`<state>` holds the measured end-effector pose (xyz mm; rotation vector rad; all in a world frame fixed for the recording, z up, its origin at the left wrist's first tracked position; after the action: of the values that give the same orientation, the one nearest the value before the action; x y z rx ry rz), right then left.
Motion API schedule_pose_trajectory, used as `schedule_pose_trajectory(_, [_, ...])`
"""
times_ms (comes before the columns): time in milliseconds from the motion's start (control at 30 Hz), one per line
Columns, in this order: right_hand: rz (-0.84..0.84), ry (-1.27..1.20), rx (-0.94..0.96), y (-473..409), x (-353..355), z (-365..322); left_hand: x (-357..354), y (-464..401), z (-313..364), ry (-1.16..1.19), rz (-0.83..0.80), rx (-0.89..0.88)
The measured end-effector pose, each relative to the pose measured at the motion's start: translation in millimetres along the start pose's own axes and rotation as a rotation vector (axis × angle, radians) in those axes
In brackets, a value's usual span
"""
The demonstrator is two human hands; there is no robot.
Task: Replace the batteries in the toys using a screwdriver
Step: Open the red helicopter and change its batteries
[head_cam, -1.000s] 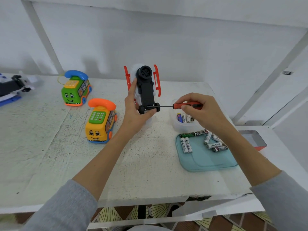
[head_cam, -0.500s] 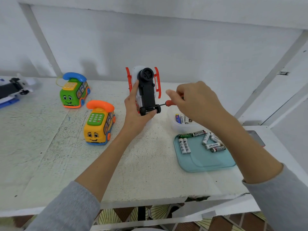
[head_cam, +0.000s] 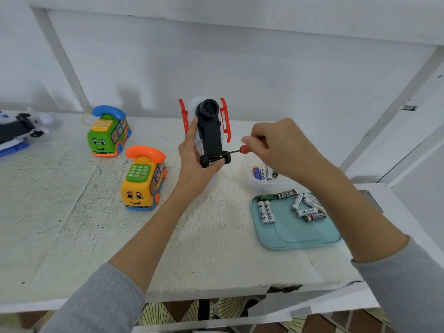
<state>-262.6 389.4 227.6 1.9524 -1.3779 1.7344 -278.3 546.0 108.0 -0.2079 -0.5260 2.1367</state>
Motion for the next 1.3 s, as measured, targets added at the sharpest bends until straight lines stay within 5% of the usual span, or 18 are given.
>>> schedule_pose_trajectory(200, [0.097, -0.320, 0.100, 3, 5, -6, -2, -1, 4, 0.012, 0.010, -0.007])
schedule_pose_trajectory(433, [0.044, 0.032, -0.024, 0, -1, -3, -2, 1, -2, -0.007, 0.006, 0.035])
schedule_pose_trajectory(700, [0.143, -0.305, 0.143, 2, 4, -7, -7, -2, 3, 0.040, 0.020, -0.037])
schedule_pose_trajectory(933, [0.072, -0.144, 0.041, 3, 0, 2, -1, 2, -7, 0.000, 0.042, -0.005])
schedule_pose_trajectory(1100, [0.199, -0.387, 0.051, 8, 4, 5, -3, 1, -1, 0.023, 0.050, -0.050])
schedule_pose_trajectory(1300, [0.045, -0.245, 0.008, 7, 3, 0, -3, 2, -8, -0.008, 0.062, -0.012])
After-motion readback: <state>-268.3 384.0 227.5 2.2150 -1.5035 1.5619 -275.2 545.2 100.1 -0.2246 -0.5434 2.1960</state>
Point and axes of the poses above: each hand's wrist, its own y-axis away from the middle knuckle, its own x-axis out of the back of the hand, z = x × y, the point moved 4 cm from there along -y, towards the middle knuckle, and after that the axes turned 10 degrees about z, right-handed, at the moved point
